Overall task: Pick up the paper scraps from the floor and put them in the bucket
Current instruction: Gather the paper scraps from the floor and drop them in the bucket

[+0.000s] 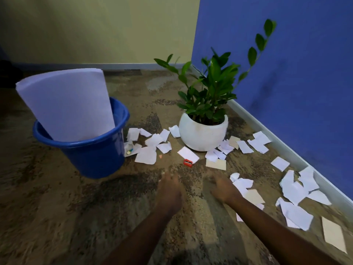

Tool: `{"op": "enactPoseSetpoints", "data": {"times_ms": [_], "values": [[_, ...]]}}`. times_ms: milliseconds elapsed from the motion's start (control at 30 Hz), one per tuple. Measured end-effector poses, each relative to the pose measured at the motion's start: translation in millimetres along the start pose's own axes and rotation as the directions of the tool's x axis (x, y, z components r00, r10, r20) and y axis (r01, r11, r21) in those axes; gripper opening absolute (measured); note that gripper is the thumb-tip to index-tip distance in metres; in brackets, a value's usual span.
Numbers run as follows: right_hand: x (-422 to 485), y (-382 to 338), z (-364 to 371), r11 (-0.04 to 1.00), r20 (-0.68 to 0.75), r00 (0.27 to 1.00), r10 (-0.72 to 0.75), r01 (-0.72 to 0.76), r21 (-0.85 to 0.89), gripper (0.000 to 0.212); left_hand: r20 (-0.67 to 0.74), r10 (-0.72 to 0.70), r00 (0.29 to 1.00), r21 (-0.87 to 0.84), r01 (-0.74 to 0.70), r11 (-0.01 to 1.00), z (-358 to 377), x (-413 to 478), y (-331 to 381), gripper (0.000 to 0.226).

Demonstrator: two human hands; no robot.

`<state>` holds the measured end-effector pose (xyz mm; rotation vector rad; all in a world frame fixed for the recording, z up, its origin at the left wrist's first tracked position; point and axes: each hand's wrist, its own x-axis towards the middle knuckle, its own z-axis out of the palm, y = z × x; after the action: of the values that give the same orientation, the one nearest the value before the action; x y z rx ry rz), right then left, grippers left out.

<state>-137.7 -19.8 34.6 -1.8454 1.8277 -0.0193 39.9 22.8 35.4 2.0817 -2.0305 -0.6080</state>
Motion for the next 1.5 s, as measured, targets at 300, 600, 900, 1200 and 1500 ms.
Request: {"op": "enactPoseSetpoints", "data": {"times_ms": [300,600,900,1200,1500], "values": [[-11,85,-7,0.947,-0.054,0.962,0.268,-0.274,-0.169,0.085,0.19,0.058,0.98,-0.116,-0.036,0.993,30,1,17,0.051],[-3,85,2,0.961,-0.107,0.976,0.187,-0.205,-0.187,0.068,0.182,0.134,0.974,-0.207,-0.096,0.974,42,6,24,0.048],[-18,47,24,0.972,-0.221,0.975,-0.019,0.069,0.225,0.022,0.166,0.106,0.98,-0.565,0.006,0.825,50,12,57,0.039],[-13,37,9,0.923,-0.142,0.946,-0.293,0.318,0.216,0.015,-0.028,0.051,0.998,-0.303,-0.057,0.951,49,22,56,0.028],[42,87,-27,0.981,0.101,0.995,-0.021,0.041,-0.191,0.083,-0.174,-0.081,0.981,-0.14,0.056,0.989,39,28,43,0.034]]}}
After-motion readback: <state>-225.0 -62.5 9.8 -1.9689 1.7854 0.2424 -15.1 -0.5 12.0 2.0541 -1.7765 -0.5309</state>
